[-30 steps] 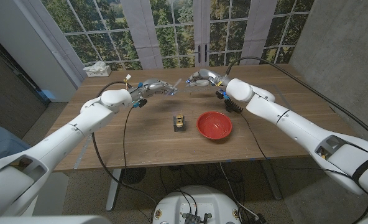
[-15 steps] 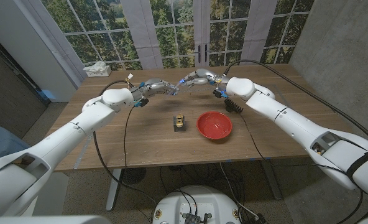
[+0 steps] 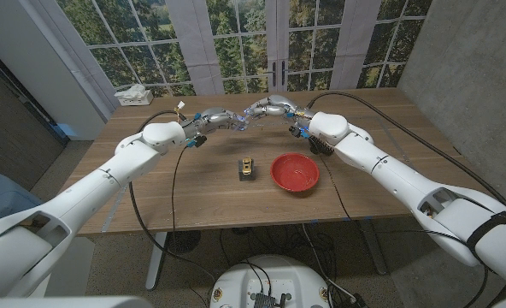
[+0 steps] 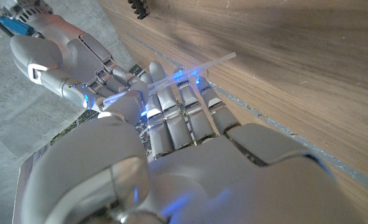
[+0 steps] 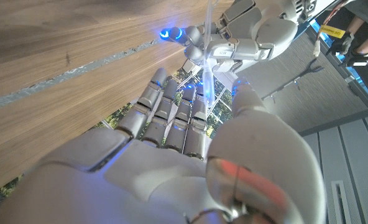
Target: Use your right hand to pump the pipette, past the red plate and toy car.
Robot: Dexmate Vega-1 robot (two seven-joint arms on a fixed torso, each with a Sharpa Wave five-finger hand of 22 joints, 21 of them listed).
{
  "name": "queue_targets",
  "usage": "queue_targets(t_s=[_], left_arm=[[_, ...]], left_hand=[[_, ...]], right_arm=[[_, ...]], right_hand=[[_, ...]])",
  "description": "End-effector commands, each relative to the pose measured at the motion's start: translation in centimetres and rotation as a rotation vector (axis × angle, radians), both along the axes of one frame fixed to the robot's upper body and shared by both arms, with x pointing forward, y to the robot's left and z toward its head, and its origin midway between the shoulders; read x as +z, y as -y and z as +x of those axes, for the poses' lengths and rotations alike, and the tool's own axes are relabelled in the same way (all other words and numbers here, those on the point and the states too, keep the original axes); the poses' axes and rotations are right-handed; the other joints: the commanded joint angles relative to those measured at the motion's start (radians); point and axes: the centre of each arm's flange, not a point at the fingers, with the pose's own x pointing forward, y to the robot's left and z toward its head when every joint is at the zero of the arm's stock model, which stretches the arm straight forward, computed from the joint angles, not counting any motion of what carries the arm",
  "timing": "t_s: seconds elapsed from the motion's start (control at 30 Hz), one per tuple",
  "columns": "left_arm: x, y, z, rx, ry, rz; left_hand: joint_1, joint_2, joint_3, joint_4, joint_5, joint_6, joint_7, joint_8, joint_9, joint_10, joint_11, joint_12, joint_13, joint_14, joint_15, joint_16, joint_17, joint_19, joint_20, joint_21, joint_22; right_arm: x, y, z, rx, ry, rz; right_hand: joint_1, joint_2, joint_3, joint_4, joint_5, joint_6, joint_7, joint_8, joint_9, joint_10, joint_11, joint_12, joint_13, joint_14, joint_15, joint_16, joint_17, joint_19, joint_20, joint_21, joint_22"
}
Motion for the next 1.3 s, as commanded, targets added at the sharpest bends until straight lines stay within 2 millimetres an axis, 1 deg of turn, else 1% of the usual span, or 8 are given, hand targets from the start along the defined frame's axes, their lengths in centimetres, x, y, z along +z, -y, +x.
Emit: queue_targets(t_s=[0.03, 0.17, 0.4, 0.73, 0.83, 0.93, 1.13, 1.3], left_arm=[[-0.2, 0.5, -0.3, -0.088, -0.002, -0.076], [-0.3, 0.4, -0.2, -0.110, -0.008, -0.108], [-0.7, 0.2, 0.0, -0.147, -0.029, -0.152], [-1.3, -0.2, 0.0, -0.159, -0.039, -0.202], [-1.3, -0.2, 0.1, -0.162, -0.041, -0.213], [-1.2, -0.1, 0.2, -0.175, -0.041, -0.220], [-1.0, 0.2, 0.5, -0.211, -0.046, -0.244], [-1.0, 0.5, 0.7, -0.238, -0.056, -0.261]], left_hand=[[0.003, -0.003, -0.002, 0.001, -0.001, 0.020, 0.010, -0.001, 0.005, 0.036, -0.040, -0.002, 0.003, 0.011, -0.118, -0.005, 0.003, 0.013, 0.001, 0.002, 0.003], [0.003, -0.003, -0.003, 0.001, -0.001, 0.021, 0.010, -0.001, 0.005, 0.037, -0.043, -0.003, 0.003, 0.013, -0.120, -0.004, 0.003, 0.014, 0.001, 0.002, 0.003], [0.001, -0.002, -0.003, 0.003, -0.001, 0.024, 0.008, -0.001, 0.005, 0.039, -0.044, -0.005, 0.003, 0.017, -0.121, -0.004, 0.004, 0.017, -0.001, 0.003, 0.003], [0.000, -0.003, -0.003, 0.003, -0.001, 0.025, 0.008, -0.003, 0.006, 0.039, -0.041, -0.008, 0.003, 0.020, -0.121, -0.004, 0.003, 0.019, -0.002, 0.003, 0.003], [0.000, -0.002, -0.003, 0.003, -0.001, 0.024, 0.007, -0.003, 0.006, 0.040, -0.045, -0.008, 0.003, 0.020, -0.122, -0.005, 0.003, 0.020, -0.003, 0.003, 0.003], [0.000, -0.002, -0.003, 0.003, -0.001, 0.025, 0.008, -0.004, 0.006, 0.041, -0.042, -0.009, 0.004, 0.021, -0.122, -0.005, 0.003, 0.021, -0.003, 0.003, 0.003], [0.000, -0.003, -0.004, 0.003, -0.001, 0.025, 0.007, -0.004, 0.006, 0.042, -0.041, -0.010, 0.004, 0.021, -0.122, -0.005, 0.004, 0.023, -0.004, 0.004, 0.003], [0.000, -0.003, -0.004, 0.002, -0.001, 0.027, 0.010, -0.005, 0.006, 0.043, -0.041, -0.012, 0.004, 0.021, -0.123, -0.006, 0.004, 0.023, -0.004, 0.003, 0.003]], right_arm=[[-1.0, -0.3, 0.1, 0.046, -0.050, 0.099], [-1.2, -0.1, 0.1, 0.057, -0.060, 0.132], [-1.5, 0.4, 0.2, 0.087, -0.094, 0.222], [-1.8, 1.2, 0.1, 0.140, -0.131, 0.345], [-1.8, 1.3, 0.0, 0.137, -0.131, 0.354], [-2.0, 1.3, 0.2, 0.146, -0.139, 0.360], [-2.2, 1.1, 0.4, 0.159, -0.145, 0.352], [-2.2, 0.9, 0.6, 0.166, -0.141, 0.359]], right_hand=[[0.005, 0.000, -0.004, 0.002, -0.003, 0.011, 0.006, 0.003, 0.002, 0.011, -0.002, 0.005, 0.000, 0.014, -0.095, 0.007, 0.002, 0.013, -0.002, 0.006, 0.003], [0.001, -0.001, -0.007, 0.005, -0.005, 0.007, 0.010, -0.001, 0.002, 0.011, 0.000, 0.004, -0.001, 0.014, -0.092, 0.007, 0.002, 0.013, -0.001, 0.007, 0.003], [-0.003, 0.000, -0.010, 0.007, -0.007, 0.004, -0.002, -0.005, 0.001, 0.006, 0.002, 0.000, -0.003, 0.014, -0.092, 0.008, 0.002, 0.013, 0.000, 0.009, 0.004], [-0.003, -0.008, -0.017, 0.004, -0.008, -0.025, -0.012, -0.024, 0.000, -0.020, 0.010, -0.013, -0.006, 0.009, -0.089, 0.007, 0.000, 0.012, 0.003, 0.012, 0.003], [-0.001, -0.011, -0.018, 0.002, -0.008, -0.020, -0.007, -0.022, 0.000, -0.022, 0.009, -0.014, -0.007, 0.007, -0.089, 0.006, 0.000, 0.012, 0.004, 0.012, 0.003], [0.012, -0.019, -0.018, -0.007, -0.007, 0.005, -0.011, -0.015, 0.001, -0.019, 0.005, -0.013, -0.007, 0.007, -0.088, 0.005, -0.003, 0.014, 0.004, 0.015, 0.003], [0.021, -0.021, -0.018, -0.010, -0.006, 0.016, -0.010, -0.012, 0.002, -0.019, 0.004, -0.012, -0.007, 0.004, -0.089, 0.004, -0.004, 0.013, 0.003, 0.016, 0.003], [0.040, -0.020, -0.013, -0.015, -0.004, 0.039, -0.015, -0.006, 0.003, -0.015, -0.008, -0.011, -0.006, 0.005, -0.096, 0.006, -0.003, 0.014, -0.001, 0.018, 0.004]])
